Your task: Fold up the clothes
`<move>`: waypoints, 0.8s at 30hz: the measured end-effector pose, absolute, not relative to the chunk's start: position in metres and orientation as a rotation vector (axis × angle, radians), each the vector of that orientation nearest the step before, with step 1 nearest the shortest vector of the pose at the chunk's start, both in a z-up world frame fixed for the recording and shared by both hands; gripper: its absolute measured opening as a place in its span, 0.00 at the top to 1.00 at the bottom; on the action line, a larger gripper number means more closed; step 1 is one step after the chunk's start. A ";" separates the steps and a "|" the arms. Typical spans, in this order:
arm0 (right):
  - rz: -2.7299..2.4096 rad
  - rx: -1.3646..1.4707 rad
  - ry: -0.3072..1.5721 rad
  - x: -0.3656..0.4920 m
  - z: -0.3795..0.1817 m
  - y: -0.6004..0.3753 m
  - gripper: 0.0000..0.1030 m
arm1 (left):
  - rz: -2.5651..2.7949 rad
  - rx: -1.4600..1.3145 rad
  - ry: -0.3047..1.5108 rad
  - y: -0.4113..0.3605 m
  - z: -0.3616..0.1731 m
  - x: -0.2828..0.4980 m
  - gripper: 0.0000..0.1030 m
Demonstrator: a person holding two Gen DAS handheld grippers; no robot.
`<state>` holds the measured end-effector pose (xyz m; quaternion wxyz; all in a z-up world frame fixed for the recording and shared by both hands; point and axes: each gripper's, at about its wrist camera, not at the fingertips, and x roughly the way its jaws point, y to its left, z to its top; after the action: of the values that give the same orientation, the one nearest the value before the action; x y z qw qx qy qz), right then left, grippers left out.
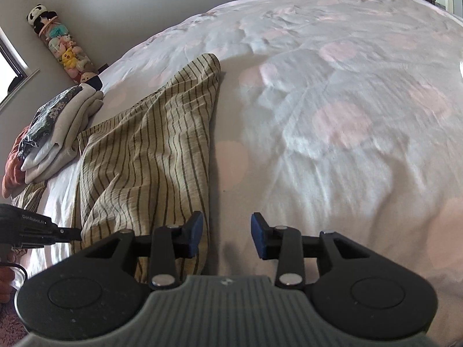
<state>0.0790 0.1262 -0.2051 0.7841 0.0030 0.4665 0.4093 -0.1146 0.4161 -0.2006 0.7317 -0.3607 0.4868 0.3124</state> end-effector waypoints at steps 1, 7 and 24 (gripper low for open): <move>0.882 0.008 1.018 0.080 -0.208 0.126 0.61 | 0.692 -0.808 1.080 0.418 -0.204 -0.114 1.00; 0.904 0.021 1.004 0.077 -0.206 0.121 0.61 | 0.704 -0.778 1.023 0.411 -0.193 -0.120 0.93; 1.114 -0.038 0.798 0.021 -0.171 0.117 0.66 | 0.587 -0.522 1.016 0.319 -0.165 -0.099 0.83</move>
<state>0.0212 0.1171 -0.1709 0.7740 -0.0178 0.3685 0.5146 -0.0995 0.3189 -0.1654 0.8007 -0.2435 0.4739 0.2740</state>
